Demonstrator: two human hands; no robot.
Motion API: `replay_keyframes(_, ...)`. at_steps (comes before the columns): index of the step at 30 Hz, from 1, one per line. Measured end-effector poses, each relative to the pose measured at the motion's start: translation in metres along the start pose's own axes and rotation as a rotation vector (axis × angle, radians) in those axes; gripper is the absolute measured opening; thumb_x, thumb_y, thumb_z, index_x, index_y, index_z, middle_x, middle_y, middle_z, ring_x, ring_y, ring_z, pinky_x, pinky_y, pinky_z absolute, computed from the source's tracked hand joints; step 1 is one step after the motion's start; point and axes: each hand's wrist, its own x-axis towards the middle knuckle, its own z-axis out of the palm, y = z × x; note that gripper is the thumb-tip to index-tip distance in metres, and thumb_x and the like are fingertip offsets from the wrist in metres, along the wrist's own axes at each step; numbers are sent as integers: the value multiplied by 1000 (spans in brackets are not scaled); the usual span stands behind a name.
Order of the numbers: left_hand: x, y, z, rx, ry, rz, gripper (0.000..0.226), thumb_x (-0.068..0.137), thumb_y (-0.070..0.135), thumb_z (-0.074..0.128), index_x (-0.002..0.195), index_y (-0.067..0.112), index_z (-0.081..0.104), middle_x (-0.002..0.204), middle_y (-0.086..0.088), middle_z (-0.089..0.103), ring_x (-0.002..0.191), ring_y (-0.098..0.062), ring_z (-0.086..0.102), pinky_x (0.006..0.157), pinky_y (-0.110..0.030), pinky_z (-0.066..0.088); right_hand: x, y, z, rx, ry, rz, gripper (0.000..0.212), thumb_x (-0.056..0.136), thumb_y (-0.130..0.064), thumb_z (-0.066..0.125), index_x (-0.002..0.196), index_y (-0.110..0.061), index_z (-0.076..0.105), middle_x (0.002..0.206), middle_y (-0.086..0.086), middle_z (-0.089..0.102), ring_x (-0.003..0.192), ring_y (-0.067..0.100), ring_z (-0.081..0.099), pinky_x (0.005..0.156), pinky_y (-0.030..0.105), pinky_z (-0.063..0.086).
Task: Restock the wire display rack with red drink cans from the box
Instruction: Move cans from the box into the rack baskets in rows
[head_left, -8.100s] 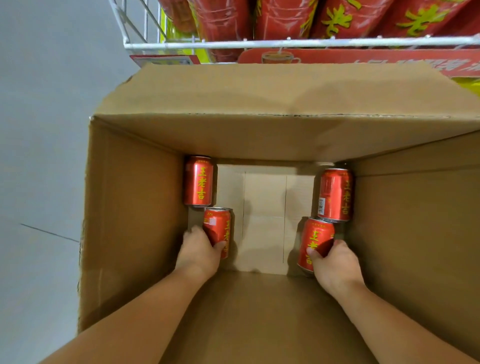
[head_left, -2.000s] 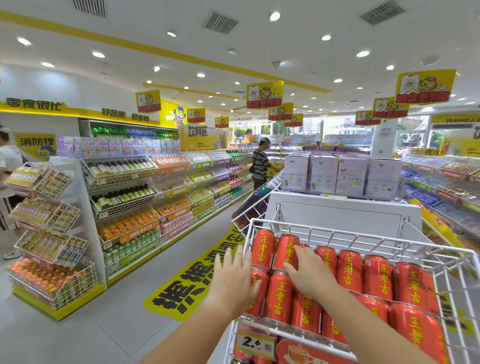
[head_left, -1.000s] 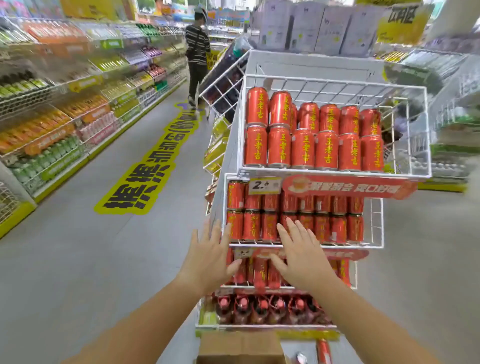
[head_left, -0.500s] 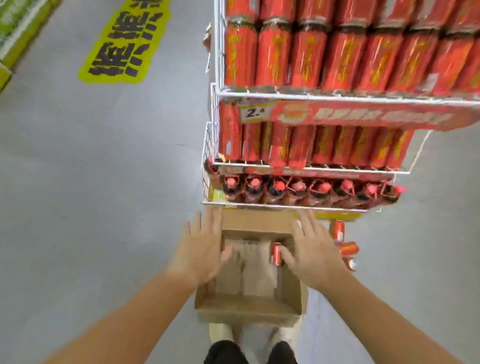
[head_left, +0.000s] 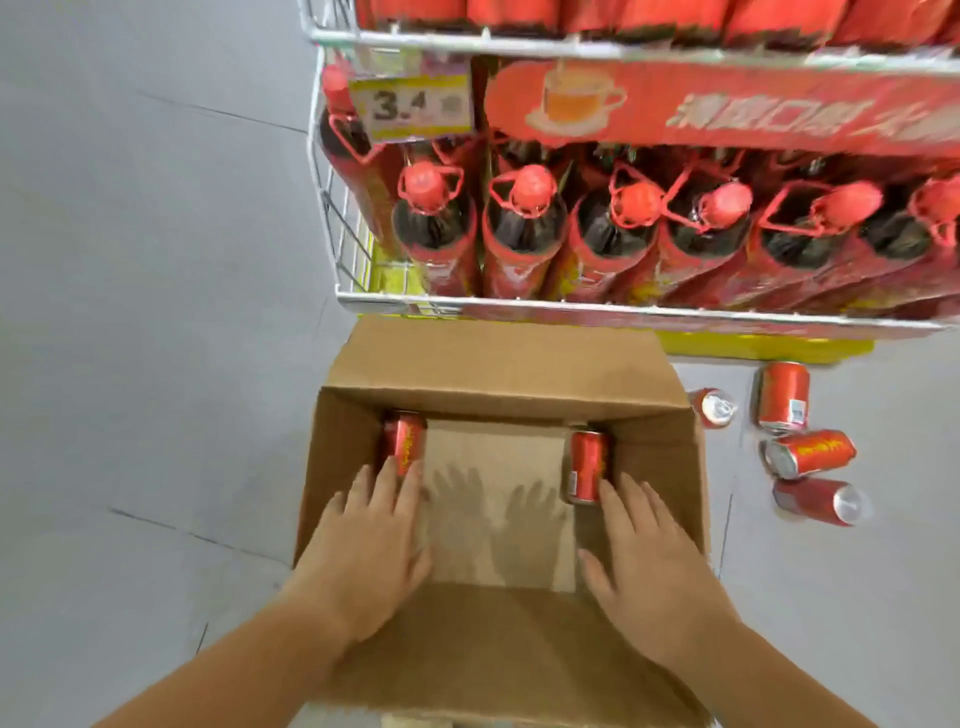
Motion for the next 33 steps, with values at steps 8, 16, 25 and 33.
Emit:
replay_keyframes(8, 86, -7, 89, -205, -138, -150, 78, 104, 57, 29, 162, 22, -9, 171, -6, 1, 156, -27, 10, 123, -43, 27, 101, 22, 87, 160, -56, 141, 73, 101, -52, 33, 158, -22, -3, 166, 4, -2, 152, 25, 8, 121, 40, 18)
replay_keyframes(16, 157, -8, 135, -506, 9, -401, 59, 105, 29, 46, 151, -1, 26, 151, -26, 36, 133, -41, 45, 105, -46, 42, 156, 27, 131, 560, 137, 414, 43, 103, -33, 43, 142, -15, 36, 107, 1, 49, 91, 18, 53, 75, 30, 49)
replay_keyframes(25, 176, -6, 145, -672, 44, -550, 49, 100, 35, 59, 136, 5, 43, 131, -15, 47, 108, -32, 62, 96, -41, 54, 175, 25, 137, 724, 236, 476, 40, 98, -26, 59, 133, -10, 48, 122, 12, 61, 111, 29, 61, 91, 35, 48)
replay_keyframes(33, 192, -16, 153, -1050, -35, -623, 52, 87, 27, 79, 130, 12, 53, 110, -7, 62, 90, -19, 62, 65, -22, 46, 190, 33, 137, 1041, 143, 505, 52, 90, -27, 72, 135, -19, 47, 93, -12, 54, 90, 13, 57, 87, 31, 44)
